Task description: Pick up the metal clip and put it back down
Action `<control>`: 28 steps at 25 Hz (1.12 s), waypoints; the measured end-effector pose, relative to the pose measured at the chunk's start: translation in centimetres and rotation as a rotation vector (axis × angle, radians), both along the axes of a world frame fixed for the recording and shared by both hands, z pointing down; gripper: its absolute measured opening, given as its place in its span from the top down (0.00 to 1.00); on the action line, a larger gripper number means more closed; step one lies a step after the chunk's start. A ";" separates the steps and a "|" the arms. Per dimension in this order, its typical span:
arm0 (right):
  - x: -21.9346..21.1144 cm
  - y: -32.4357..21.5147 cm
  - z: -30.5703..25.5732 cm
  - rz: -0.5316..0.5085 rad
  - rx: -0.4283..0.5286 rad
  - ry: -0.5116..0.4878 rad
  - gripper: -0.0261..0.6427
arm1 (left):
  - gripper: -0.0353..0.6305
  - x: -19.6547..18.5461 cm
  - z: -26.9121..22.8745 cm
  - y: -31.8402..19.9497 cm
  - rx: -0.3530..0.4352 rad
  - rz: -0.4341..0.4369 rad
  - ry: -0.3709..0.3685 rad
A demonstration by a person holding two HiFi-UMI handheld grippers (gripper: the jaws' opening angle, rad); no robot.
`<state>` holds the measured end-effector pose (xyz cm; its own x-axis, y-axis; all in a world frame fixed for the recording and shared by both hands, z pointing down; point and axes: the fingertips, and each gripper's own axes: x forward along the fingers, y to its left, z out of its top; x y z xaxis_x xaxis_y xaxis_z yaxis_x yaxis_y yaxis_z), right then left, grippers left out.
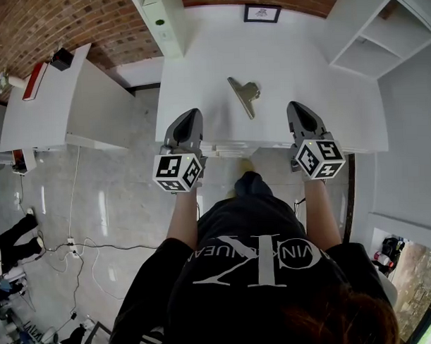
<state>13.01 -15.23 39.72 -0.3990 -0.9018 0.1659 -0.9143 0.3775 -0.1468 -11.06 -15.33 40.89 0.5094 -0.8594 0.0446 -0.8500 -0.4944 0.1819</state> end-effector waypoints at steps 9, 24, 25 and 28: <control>0.0 1.1 -0.7 0.017 0.022 0.015 0.94 | 0.93 -0.2 -0.2 0.9 0.001 0.005 0.008; -0.6 1.8 -0.7 0.017 0.024 0.027 0.94 | 0.93 -0.7 -0.1 1.6 -0.003 0.001 0.006; -0.6 1.8 -0.7 0.016 0.025 0.028 0.94 | 0.93 -0.7 0.0 1.7 -0.003 0.002 0.006; -0.5 2.1 -0.7 0.017 0.026 0.031 0.94 | 0.93 -0.6 0.0 1.8 -0.003 0.005 0.007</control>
